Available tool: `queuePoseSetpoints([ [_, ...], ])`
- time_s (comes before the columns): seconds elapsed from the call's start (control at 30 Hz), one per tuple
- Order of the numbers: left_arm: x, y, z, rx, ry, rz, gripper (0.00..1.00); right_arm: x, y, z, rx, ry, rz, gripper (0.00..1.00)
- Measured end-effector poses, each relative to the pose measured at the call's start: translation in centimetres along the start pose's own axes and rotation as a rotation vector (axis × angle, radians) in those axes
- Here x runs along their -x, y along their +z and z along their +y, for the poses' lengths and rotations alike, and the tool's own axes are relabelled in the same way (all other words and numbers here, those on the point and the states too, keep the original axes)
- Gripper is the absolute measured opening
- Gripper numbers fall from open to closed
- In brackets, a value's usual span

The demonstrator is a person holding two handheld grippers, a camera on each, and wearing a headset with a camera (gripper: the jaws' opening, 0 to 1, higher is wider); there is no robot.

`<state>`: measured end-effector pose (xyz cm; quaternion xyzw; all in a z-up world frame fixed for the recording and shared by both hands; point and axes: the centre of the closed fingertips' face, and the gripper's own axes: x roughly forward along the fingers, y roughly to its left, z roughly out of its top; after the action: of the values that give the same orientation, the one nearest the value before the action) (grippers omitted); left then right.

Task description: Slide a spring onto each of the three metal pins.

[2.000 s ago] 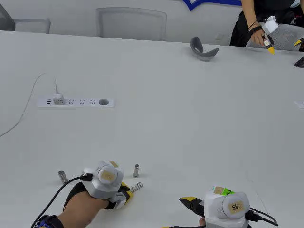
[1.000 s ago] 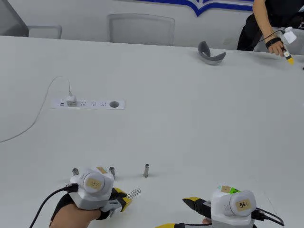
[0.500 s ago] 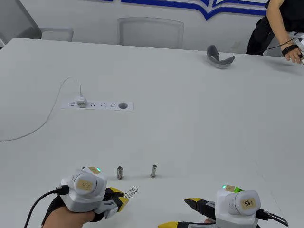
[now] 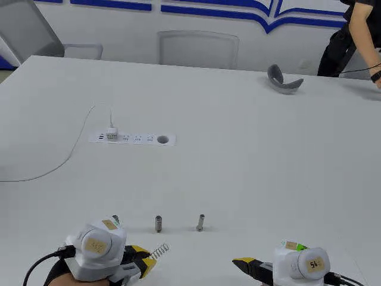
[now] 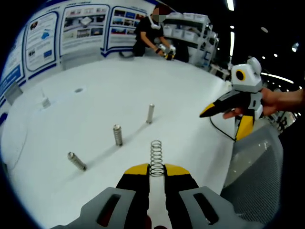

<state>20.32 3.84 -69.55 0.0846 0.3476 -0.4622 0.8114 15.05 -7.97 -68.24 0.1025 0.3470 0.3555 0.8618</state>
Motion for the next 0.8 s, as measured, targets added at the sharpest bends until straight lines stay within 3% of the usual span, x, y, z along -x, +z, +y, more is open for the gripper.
queuePoseSetpoints([
  [0.17, 1.1, -0.3, -0.1, -0.021, 0.0, 0.006, 0.11, -0.5, 0.3, 0.5, 0.002, 0.02, 0.003, 0.74],
  [0.4, 1.8, -1.3, -1.5, -0.048, -0.023, 0.021, 0.11, -1.2, 0.8, 1.4, 0.012, 0.055, 0.009, 0.72],
  [0.63, 1.9, -0.9, -3.2, -0.079, -0.054, 0.012, 0.11, -1.9, 1.2, 2.2, 0.01, 0.096, 0.013, 0.69],
  [0.8, 1.8, -0.1, -4.3, -0.1, -0.077, -0.001, 0.11, -2.5, 1.8, 3.0, -0.001, 0.128, 0.005, 0.66],
])
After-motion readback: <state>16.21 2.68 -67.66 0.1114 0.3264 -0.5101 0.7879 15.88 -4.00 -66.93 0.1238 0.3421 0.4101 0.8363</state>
